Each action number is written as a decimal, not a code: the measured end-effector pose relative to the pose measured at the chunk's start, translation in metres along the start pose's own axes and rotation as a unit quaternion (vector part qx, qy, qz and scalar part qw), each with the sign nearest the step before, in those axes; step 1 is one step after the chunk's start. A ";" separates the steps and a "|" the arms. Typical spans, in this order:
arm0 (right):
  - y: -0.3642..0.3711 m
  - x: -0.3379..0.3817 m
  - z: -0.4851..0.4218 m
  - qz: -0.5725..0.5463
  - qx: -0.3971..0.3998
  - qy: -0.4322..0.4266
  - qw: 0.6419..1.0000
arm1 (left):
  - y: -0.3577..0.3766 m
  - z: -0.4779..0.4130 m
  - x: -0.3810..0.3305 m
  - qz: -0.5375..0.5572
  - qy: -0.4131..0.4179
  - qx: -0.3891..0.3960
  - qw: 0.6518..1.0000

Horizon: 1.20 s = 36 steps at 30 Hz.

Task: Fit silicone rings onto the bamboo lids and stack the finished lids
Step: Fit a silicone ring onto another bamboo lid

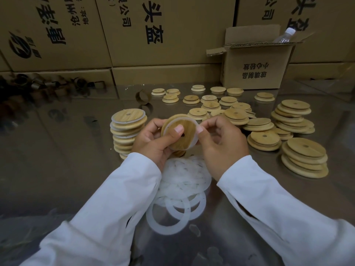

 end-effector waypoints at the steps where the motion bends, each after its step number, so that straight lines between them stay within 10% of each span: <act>1: -0.001 0.001 0.000 -0.002 -0.006 0.001 1.000 | 0.000 0.000 0.000 0.001 -0.002 0.002 1.000; 36: 0.001 -0.007 -0.002 -0.053 0.010 0.037 0.998 | -0.001 0.001 -0.002 0.026 -0.041 -0.073 0.996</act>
Point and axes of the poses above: each hand's wrist, its own z-axis away from the middle knuckle, its own y-axis out of the palm, x = y × z, the point moved 5 cm from there along -z, towards the middle knuckle, and after that the axes turned 2 degrees about z, right-handed, at the moved point
